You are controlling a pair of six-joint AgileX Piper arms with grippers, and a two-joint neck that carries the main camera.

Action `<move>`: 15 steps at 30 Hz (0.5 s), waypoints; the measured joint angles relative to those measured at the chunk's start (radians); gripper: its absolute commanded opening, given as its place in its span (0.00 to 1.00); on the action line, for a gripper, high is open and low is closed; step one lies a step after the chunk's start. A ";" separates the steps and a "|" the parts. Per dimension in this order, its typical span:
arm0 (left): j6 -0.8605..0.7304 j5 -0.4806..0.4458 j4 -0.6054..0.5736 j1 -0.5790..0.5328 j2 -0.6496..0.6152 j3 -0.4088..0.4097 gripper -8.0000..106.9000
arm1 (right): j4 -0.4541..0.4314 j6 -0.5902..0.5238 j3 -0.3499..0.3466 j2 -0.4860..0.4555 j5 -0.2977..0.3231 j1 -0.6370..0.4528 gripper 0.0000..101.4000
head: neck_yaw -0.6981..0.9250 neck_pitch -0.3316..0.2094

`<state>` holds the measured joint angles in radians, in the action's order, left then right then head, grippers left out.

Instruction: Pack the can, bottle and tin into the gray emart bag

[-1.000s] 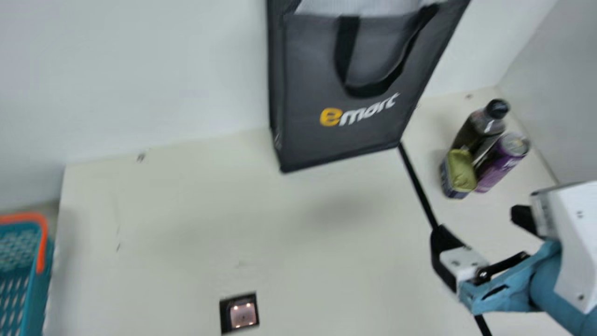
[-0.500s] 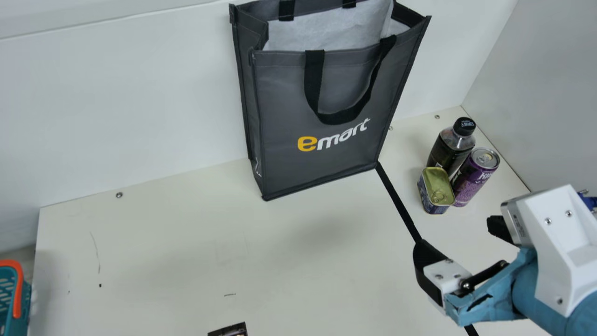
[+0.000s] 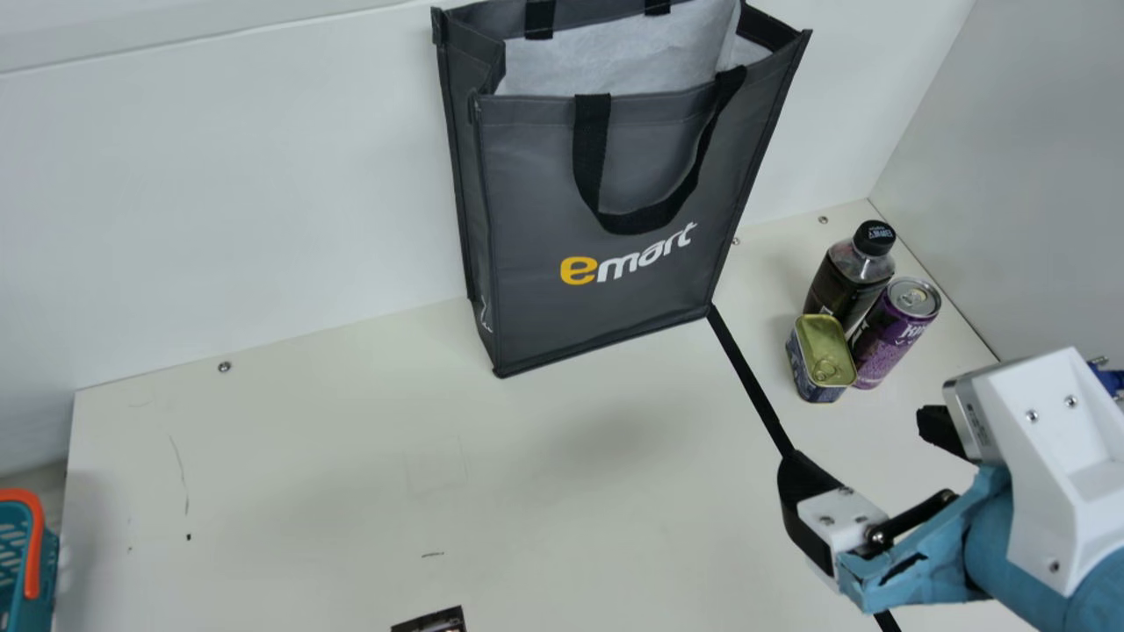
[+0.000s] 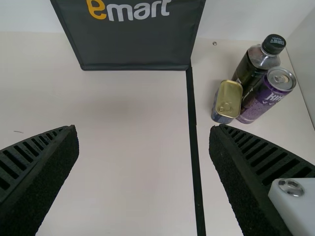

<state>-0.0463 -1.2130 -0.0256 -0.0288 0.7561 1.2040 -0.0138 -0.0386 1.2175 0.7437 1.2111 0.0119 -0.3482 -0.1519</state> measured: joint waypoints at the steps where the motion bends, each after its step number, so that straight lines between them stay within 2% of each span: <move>1: 0.000 0.000 0.000 0.000 0.000 0.000 0.85 | 0.000 0.000 0.000 0.000 0.000 0.000 0.90 | 0.000 0.000; 15: 0.000 0.000 0.000 0.000 0.000 0.000 0.85 | -0.001 0.000 0.000 0.001 0.000 0.003 0.90 | 0.000 0.000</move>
<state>-0.0463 -1.2130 -0.0256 -0.0288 0.7561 1.2040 -0.0151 -0.0386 1.2175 0.7451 1.2111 0.0145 -0.3482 -0.1519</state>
